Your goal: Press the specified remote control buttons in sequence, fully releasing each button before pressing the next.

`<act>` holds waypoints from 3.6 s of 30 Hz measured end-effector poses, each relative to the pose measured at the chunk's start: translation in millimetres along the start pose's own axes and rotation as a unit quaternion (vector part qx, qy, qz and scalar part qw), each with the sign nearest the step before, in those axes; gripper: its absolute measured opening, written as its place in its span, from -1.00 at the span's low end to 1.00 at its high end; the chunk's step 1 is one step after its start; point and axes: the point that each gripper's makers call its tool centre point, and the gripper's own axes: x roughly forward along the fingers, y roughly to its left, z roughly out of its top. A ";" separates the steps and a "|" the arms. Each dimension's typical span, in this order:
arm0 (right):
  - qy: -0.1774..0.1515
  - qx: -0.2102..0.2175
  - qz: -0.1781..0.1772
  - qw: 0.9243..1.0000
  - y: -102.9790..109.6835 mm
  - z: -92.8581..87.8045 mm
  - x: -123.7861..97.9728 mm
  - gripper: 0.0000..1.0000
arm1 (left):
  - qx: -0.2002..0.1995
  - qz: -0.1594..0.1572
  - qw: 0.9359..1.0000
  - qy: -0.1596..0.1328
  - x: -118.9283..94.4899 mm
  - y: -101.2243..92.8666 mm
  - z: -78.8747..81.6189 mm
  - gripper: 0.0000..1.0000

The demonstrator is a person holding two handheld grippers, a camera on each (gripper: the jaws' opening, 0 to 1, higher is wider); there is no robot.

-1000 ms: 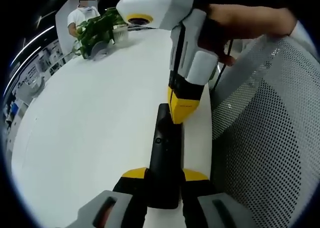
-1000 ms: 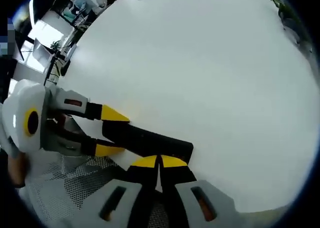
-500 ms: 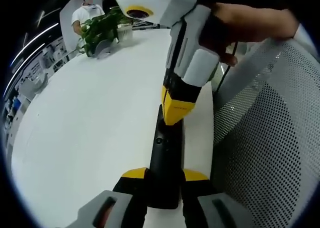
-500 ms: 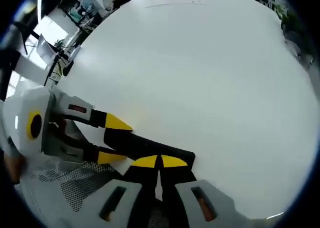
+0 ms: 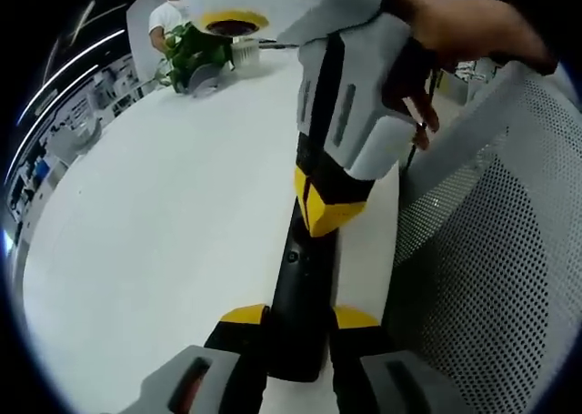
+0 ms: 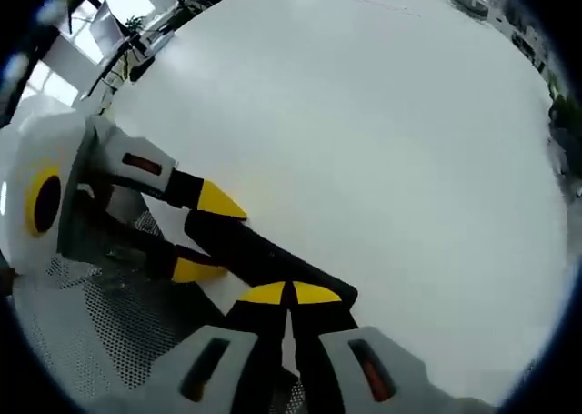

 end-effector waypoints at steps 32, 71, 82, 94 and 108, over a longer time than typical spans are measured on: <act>-0.028 -0.009 0.076 0.997 5.0 -3.2 -3.8 -1.00 | -0.034 0.025 0.999 0.010 -16.6 -8.0 -21.1 -0.49; -0.076 -0.289 0.012 0.954 2.5 1.9 -6.3 -1.00 | -0.034 0.021 0.999 0.010 -13.2 -5.9 -23.5 -0.49; -0.080 -0.269 0.040 0.959 7.8 0.9 -4.7 -1.00 | -0.033 0.020 0.999 0.010 -12.0 -5.3 -23.0 -0.49; -0.048 -0.275 0.034 0.960 9.0 4.2 -0.9 -1.00 | -0.036 0.018 0.999 0.013 -11.2 -3.9 -22.5 -0.50; -0.028 -0.226 0.073 0.971 10.5 4.5 -4.2 -1.00 | -0.023 0.016 1.000 0.014 -11.2 -5.1 -22.5 -0.51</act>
